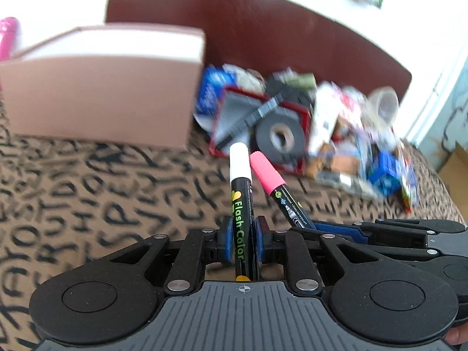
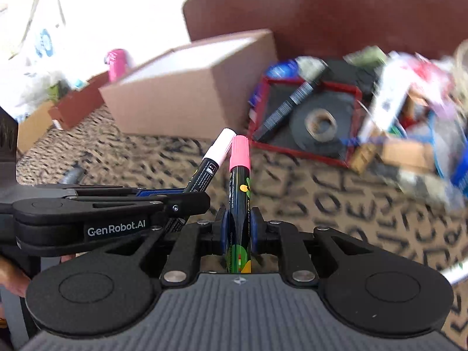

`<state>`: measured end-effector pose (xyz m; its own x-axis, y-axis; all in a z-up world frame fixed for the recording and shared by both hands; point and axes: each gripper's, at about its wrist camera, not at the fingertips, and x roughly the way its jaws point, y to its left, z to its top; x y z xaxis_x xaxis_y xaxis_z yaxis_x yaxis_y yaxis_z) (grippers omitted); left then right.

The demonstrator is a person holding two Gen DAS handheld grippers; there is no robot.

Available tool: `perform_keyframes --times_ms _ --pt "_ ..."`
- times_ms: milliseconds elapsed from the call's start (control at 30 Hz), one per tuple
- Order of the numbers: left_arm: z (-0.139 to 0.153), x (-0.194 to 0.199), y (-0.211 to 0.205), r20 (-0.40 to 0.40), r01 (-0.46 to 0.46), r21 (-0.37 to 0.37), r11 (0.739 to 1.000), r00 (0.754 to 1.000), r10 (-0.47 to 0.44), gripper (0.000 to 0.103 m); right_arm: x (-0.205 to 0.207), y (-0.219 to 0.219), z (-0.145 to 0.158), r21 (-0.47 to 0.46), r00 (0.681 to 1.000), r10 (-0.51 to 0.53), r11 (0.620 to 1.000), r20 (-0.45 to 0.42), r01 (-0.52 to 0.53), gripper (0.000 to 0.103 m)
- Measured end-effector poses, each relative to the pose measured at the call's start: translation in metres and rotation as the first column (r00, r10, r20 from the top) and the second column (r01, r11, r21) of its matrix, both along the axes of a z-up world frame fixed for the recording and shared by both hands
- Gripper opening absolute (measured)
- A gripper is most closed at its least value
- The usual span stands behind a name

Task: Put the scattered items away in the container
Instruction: 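Lift both markers and carry them over the cardboard box, then open both grippers to drop the markers into the box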

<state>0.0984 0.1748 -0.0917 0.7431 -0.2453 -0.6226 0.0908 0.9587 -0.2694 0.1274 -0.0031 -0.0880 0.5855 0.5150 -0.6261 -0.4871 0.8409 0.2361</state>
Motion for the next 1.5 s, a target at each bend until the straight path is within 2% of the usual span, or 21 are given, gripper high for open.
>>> perform_keyframes --times_ms 167,367,467,533,700,867,1067,1267,1367,1467,1500 --pt "0.035 0.002 0.027 0.103 -0.068 0.023 0.997 0.993 0.065 0.013 0.015 0.025 0.036 0.054 0.994 0.083 0.995 0.066 -0.086 0.018" --pt "0.077 0.022 0.063 0.212 -0.155 0.034 0.987 0.966 0.144 0.013 0.047 0.069 0.082 0.051 0.973 0.143 0.987 0.179 -0.155 0.018" --pt "0.094 0.041 0.084 0.247 -0.204 0.044 0.978 0.951 0.187 0.012 0.069 0.096 0.099 0.048 0.964 0.169 0.982 0.207 -0.183 0.018" --pt "0.099 0.057 0.098 0.255 -0.232 0.058 0.971 0.944 0.21 0.011 0.086 0.114 0.104 0.054 0.966 0.17 0.982 0.193 -0.183 0.018" --pt "0.088 0.1 0.138 0.219 -0.269 0.004 0.963 0.94 0.262 0.011 0.127 0.152 0.099 0.076 0.977 0.136 0.986 0.163 -0.15 0.018" --pt "0.071 0.128 0.164 0.184 -0.292 0.007 0.956 0.941 0.285 0.011 0.167 0.177 0.078 0.114 0.991 0.129 0.985 0.047 -0.133 0.018" --pt "0.06 0.149 0.189 0.156 -0.287 0.009 0.958 0.947 0.282 0.011 0.19 0.202 0.068 0.083 0.993 0.113 0.99 0.034 -0.116 0.018" --pt "0.048 0.167 0.208 0.124 -0.301 0.004 0.954 0.947 0.298 0.011 0.207 0.218 0.057 0.085 0.995 0.096 0.992 -0.016 -0.094 0.018" --pt "0.042 0.17 0.213 0.109 -0.305 0.001 0.952 0.947 0.303 0.024 0.212 0.224 0.051 0.079 0.995 0.097 0.992 -0.033 -0.094 0.018" --pt "0.039 0.173 0.216 0.097 -0.313 0.006 0.95 0.946 0.311 0.026 0.213 0.232 0.048 0.058 0.995 0.095 0.994 -0.035 -0.093 0.019" --pt "0.037 0.173 0.217 0.088 -0.327 0.02 0.945 0.942 0.324 0.035 0.213 0.233 0.047 0.047 0.995 0.094 0.995 -0.031 -0.092 0.019"
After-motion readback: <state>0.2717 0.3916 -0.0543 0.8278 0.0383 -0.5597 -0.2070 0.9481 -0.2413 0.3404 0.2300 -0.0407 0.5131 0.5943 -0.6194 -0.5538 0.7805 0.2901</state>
